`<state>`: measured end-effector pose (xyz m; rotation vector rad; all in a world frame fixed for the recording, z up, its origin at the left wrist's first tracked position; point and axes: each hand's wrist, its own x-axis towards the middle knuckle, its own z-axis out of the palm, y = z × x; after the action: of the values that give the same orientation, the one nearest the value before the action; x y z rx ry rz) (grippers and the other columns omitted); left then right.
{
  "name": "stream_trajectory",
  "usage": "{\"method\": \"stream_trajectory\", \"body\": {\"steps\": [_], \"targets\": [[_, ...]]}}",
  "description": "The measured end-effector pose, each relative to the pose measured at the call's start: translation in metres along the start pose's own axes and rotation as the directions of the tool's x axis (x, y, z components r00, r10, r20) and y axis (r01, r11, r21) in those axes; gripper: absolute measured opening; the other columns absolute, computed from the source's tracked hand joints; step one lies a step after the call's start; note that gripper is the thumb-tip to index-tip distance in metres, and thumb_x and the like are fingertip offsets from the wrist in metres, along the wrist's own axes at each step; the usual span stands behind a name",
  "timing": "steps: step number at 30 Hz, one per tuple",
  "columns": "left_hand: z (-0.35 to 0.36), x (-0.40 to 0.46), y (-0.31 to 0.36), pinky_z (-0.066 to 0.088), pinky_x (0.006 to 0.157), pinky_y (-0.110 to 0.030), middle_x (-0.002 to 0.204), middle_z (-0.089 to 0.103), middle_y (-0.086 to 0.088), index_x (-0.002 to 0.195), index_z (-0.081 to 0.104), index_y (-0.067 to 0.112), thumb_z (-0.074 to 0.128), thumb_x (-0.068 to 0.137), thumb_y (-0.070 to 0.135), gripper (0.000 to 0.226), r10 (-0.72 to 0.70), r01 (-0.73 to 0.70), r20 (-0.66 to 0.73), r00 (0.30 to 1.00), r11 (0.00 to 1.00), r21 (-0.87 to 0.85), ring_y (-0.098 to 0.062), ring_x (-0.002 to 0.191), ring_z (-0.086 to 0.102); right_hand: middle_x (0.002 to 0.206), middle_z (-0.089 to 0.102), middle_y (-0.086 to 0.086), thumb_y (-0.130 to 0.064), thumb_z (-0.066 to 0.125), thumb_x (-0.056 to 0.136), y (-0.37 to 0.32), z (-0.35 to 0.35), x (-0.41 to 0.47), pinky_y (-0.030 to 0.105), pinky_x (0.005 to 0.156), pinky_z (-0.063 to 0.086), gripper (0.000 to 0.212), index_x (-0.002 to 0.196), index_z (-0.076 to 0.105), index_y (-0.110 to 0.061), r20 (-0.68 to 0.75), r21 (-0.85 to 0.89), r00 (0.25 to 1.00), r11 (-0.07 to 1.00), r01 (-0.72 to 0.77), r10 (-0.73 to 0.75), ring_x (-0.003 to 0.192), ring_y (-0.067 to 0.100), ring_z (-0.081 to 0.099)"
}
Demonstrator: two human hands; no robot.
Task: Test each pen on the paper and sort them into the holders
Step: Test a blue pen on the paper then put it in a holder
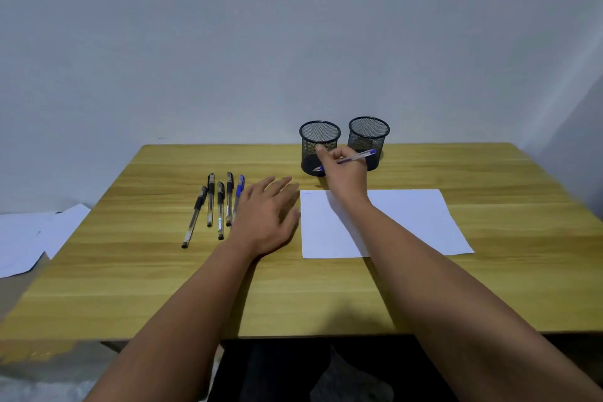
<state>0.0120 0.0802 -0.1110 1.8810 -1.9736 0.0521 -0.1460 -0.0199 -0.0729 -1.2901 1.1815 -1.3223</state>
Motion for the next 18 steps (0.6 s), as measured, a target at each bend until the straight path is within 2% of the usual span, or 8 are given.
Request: {"method": "stream_trajectory", "body": {"steps": [2, 4, 7, 9, 11, 13, 18], "targets": [[-0.006, 0.005, -0.003, 0.034, 0.110, -0.050, 0.149, 0.053, 0.006, 0.145, 0.053, 0.029, 0.039, 0.094, 0.045, 0.055, -0.039, 0.042, -0.077, 0.996, 0.999, 0.028, -0.024, 0.138, 0.042, 0.059, 0.056, -0.002, -0.024, 0.081, 0.097, -0.014, -0.001, -0.001, 0.012, 0.054, 0.041, 0.039, 0.071, 0.055, -0.009, -0.011, 0.028, 0.997, 0.997, 0.071, -0.070, 0.048, -0.005, 0.052], [-0.014, 0.010, -0.008, 0.037, 0.105, -0.051, 0.141, 0.058, 0.000, 0.141, 0.057, 0.025, 0.046, 0.095, 0.039, 0.049, -0.146, 0.154, -0.081, 0.986, 0.983, 0.102, -0.027, 0.131, 0.046, 0.058, 0.056, -0.002, -0.023, 0.083, 0.094, -0.025, -0.004, -0.002, 0.014, 0.051, 0.041, 0.038, 0.072, 0.056, -0.009, 0.006, 0.048, 0.997, 0.996, 0.080, -0.080, 0.045, -0.002, 0.051], [-0.020, 0.015, -0.014, 0.038, 0.100, -0.050, 0.129, 0.062, -0.002, 0.126, 0.068, 0.025, 0.051, 0.096, 0.038, 0.037, -0.243, 0.238, -0.006, 0.970, 0.943, 0.234, -0.030, 0.124, 0.048, 0.066, 0.070, 0.001, -0.036, 0.081, 0.095, -0.034, -0.009, -0.002, 0.021, 0.045, 0.044, 0.030, 0.080, 0.069, -0.012, 0.092, 0.043, 0.995, 0.998, -0.046, 0.042, 0.047, 0.008, 0.055], [-0.019, 0.016, -0.017, 0.038, 0.098, -0.049, 0.125, 0.064, 0.000, 0.119, 0.073, 0.027, 0.049, 0.100, 0.037, 0.033, -0.251, 0.237, 0.011, 0.968, 0.930, 0.282, -0.030, 0.121, 0.049, 0.077, 0.074, 0.005, -0.033, 0.070, 0.102, -0.035, -0.014, -0.004, 0.024, 0.047, 0.047, 0.025, 0.090, 0.077, -0.012, 0.174, 0.063, 0.977, 0.988, -0.138, 0.125, 0.051, 0.012, 0.057], [-0.018, 0.017, -0.018, 0.039, 0.096, -0.048, 0.123, 0.065, 0.000, 0.119, 0.074, 0.029, 0.049, 0.102, 0.037, 0.031, -0.254, 0.246, -0.007, 0.967, 0.930, 0.275, -0.030, 0.119, 0.050, 0.082, 0.073, 0.010, -0.020, 0.063, 0.104, -0.033, -0.020, -0.008, 0.026, 0.051, 0.048, 0.019, 0.094, 0.076, -0.013, 0.231, 0.091, 0.959, 0.978, -0.187, 0.162, 0.054, 0.016, 0.057], [-0.018, 0.019, -0.017, 0.038, 0.095, -0.048, 0.121, 0.066, 0.001, 0.121, 0.072, 0.030, 0.050, 0.102, 0.036, 0.030, -0.247, 0.244, -0.022, 0.969, 0.937, 0.250, -0.030, 0.118, 0.051, 0.081, 0.071, 0.012, -0.013, 0.065, 0.103, -0.027, -0.026, -0.014, 0.026, 0.051, 0.049, 0.011, 0.094, 0.071, -0.011, 0.243, 0.056, 0.957, 0.983, -0.176, 0.157, 0.056, 0.018, 0.058], [-0.025, 0.022, -0.004, 0.043, 0.087, -0.044, 0.115, 0.071, 0.002, 0.121, 0.071, 0.029, 0.055, 0.100, 0.034, 0.027, -0.182, 0.194, -0.095, 0.979, 0.972, 0.130, -0.027, 0.109, 0.057, 0.080, 0.077, 0.009, -0.017, 0.081, 0.095, -0.021, -0.046, -0.024, 0.024, 0.053, 0.055, 0.011, 0.090, 0.077, -0.008, 0.310, -0.027, 0.942, 0.991, -0.129, 0.131, 0.060, 0.013, 0.066]]}}
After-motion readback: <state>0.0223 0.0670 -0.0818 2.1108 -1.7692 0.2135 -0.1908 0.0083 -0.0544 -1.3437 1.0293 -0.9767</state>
